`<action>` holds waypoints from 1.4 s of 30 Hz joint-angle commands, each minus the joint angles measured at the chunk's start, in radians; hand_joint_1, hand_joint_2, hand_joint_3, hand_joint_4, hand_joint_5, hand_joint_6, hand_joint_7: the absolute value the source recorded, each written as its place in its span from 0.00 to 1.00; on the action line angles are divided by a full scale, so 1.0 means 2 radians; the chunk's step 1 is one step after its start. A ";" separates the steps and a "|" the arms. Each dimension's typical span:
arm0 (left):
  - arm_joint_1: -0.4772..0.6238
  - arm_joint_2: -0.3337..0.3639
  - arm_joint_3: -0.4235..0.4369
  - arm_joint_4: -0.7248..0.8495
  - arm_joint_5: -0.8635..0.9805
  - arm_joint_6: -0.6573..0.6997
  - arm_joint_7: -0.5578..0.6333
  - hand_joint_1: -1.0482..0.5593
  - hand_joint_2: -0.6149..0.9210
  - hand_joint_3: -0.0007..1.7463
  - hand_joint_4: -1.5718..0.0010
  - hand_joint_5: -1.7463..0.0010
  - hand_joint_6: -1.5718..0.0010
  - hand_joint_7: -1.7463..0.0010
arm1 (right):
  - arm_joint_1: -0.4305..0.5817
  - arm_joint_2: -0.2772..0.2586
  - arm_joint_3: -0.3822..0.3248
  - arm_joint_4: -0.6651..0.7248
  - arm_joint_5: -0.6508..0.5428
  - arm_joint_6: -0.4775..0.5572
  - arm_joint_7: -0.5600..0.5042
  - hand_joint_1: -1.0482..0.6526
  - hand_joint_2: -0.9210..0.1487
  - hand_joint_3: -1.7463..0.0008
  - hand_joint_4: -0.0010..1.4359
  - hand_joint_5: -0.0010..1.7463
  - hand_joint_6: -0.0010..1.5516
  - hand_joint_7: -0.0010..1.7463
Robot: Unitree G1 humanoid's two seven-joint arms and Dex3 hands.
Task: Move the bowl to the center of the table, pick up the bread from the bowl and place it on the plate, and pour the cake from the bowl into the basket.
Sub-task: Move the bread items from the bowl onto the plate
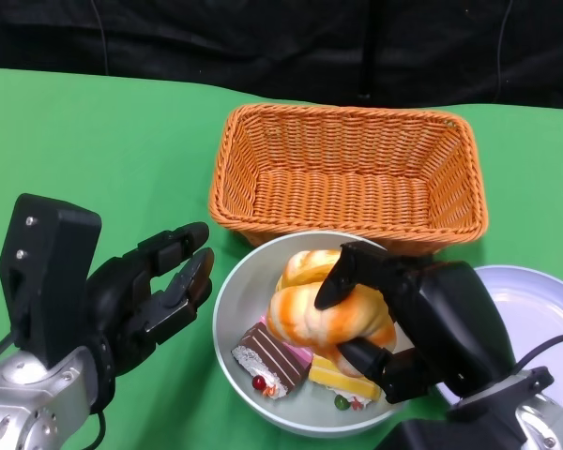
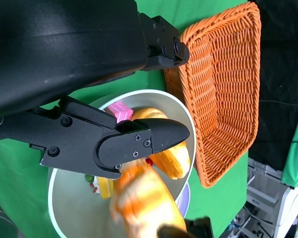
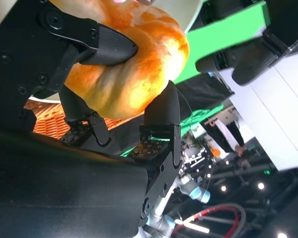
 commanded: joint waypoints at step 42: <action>0.040 0.020 -0.014 -0.044 0.068 -0.123 0.009 0.31 1.00 0.34 0.92 0.85 0.87 0.99 | 0.121 -0.030 -0.276 -0.114 0.141 0.113 0.070 0.65 0.70 0.01 0.71 1.00 0.52 0.94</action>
